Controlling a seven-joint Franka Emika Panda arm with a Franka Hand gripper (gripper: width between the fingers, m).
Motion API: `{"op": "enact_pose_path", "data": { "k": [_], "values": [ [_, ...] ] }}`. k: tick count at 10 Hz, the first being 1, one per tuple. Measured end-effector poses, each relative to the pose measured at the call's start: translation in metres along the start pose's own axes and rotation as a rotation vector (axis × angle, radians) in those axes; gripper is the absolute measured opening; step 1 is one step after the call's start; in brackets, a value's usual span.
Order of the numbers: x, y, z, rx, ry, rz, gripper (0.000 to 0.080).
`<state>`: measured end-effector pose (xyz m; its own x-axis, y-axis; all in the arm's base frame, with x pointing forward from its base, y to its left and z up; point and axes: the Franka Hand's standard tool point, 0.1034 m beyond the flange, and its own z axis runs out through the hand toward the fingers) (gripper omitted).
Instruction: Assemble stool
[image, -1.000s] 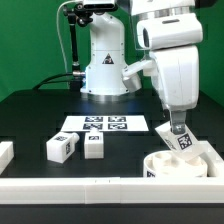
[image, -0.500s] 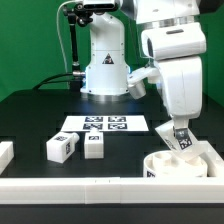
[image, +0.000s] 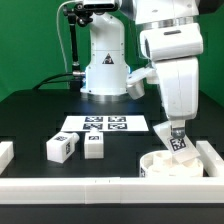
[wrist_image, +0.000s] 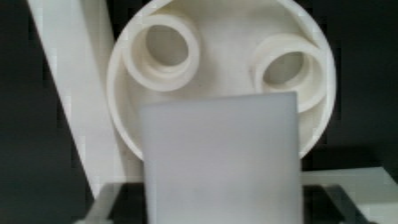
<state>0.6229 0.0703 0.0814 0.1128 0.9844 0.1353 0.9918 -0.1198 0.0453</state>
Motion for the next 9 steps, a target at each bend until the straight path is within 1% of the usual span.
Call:
{"op": "enact_pose_path", "data": {
  "k": [1,4,5,6,7,9],
  "values": [
    [0.000,0.000,0.000,0.000,0.000,0.024,0.0339],
    [0.001,0.000,0.000,-0.002,0.001,0.270,0.0340],
    [0.006,0.000,0.001,-0.010,0.006,0.408,0.0340],
    [0.013,-0.001,0.001,-0.011,0.008,0.517,0.0340],
    [0.015,-0.001,0.001,-0.010,0.008,0.581,0.0340],
    [0.025,-0.003,0.003,-0.007,0.009,0.850,0.0340]
  ]
}}
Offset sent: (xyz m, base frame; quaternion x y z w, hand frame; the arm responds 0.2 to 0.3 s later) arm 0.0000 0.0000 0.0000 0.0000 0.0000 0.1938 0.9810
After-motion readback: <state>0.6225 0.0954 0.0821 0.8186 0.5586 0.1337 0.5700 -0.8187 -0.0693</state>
